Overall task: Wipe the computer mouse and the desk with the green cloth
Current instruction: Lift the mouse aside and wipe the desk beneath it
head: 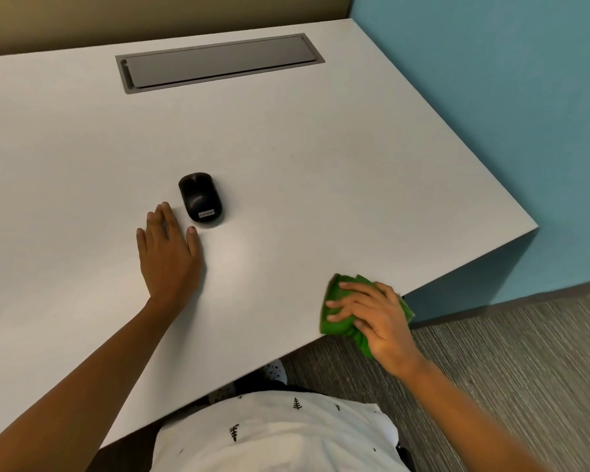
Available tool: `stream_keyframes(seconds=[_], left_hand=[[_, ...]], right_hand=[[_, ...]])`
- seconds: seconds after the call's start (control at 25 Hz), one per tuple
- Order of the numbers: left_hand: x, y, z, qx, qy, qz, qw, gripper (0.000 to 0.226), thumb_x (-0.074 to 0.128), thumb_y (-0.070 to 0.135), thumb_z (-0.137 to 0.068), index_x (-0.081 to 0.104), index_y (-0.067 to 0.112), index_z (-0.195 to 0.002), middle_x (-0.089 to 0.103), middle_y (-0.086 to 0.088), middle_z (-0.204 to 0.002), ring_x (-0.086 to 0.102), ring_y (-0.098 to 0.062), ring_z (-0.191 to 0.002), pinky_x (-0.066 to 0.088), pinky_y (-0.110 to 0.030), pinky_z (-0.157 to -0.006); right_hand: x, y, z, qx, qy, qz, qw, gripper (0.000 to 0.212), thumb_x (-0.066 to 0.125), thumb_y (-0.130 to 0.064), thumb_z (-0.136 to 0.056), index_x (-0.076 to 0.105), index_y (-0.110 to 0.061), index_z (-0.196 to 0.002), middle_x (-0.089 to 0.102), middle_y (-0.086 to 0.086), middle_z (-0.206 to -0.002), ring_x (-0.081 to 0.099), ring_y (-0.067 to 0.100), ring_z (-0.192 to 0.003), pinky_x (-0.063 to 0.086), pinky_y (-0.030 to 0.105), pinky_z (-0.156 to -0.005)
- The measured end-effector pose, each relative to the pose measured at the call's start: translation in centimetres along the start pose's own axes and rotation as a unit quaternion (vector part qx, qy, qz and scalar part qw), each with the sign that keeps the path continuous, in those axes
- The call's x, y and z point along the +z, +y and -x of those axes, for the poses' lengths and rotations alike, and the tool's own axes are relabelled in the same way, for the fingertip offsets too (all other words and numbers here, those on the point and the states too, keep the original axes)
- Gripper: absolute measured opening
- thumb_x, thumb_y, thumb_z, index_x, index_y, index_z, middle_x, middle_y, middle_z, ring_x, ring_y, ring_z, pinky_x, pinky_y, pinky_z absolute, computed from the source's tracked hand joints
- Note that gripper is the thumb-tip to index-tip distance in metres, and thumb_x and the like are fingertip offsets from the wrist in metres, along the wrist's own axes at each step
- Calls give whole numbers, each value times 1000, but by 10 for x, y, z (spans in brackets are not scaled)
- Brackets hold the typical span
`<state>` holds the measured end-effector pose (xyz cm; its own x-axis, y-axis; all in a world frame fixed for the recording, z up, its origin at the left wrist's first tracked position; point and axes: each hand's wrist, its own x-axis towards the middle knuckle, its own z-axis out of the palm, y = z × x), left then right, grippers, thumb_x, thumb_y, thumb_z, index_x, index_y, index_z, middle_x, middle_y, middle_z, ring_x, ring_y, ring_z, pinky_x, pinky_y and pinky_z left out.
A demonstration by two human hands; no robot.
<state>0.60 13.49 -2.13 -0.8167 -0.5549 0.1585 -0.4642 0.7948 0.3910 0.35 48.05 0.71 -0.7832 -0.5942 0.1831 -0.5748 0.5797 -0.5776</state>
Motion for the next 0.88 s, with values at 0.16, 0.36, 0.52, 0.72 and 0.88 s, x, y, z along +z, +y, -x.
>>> stream_keyframes(seconds=[0.16, 0.36, 0.52, 0.72, 0.88], left_hand=[[1, -2, 0, 2, 1, -2, 1000, 57, 36, 23, -102, 20, -1, -150, 28, -22, -155, 21, -35, -146, 13, -48, -120], [0, -5, -1, 10, 3, 5, 1000, 55, 38, 23, -101, 25, -1, -149, 30, -21, -154, 23, -35, -145, 15, -49, -120], [-7, -21, -5, -2, 10, 11, 1000, 58, 40, 26, -101, 23, 1, -150, 27, -21, -155, 22, -33, -146, 14, -49, -120], [-21, -56, -17, -6, -1, -11, 1000, 63, 38, 35, -101, 16, 7, -153, 22, -17, -159, 20, -29, -147, 12, -46, -121], [-34, -85, -34, -22, -14, -49, 998, 62, 32, 42, -101, 18, 12, -154, 21, -11, -161, 17, -27, -149, 12, -46, -122]], right_hand=[[-8, 3, 15, 42, 19, 12, 999, 32, 48, -7, -85, 71, -29, -90, 67, -24, -108, 50, 3, -121, 29, 32, -97], [-19, -11, -10, 132, 97, -47, 985, 45, 48, -1, -82, 68, -38, -97, 63, -30, -105, 54, -5, -110, 34, 22, -96], [-23, -31, -62, 203, 161, -287, 922, 59, 44, 8, -91, 67, -46, -95, 68, -23, -100, 60, 0, -100, 45, 13, -87], [2, -72, -158, 162, 123, -313, 928, 26, 42, 5, -93, 66, -3, -101, 62, 3, -85, 56, 14, -78, 42, 19, -71], [33, -122, -247, 97, 57, -293, 949, 23, 40, 3, -94, 63, -1, -94, 61, 6, -81, 55, 15, -74, 44, 24, -65]])
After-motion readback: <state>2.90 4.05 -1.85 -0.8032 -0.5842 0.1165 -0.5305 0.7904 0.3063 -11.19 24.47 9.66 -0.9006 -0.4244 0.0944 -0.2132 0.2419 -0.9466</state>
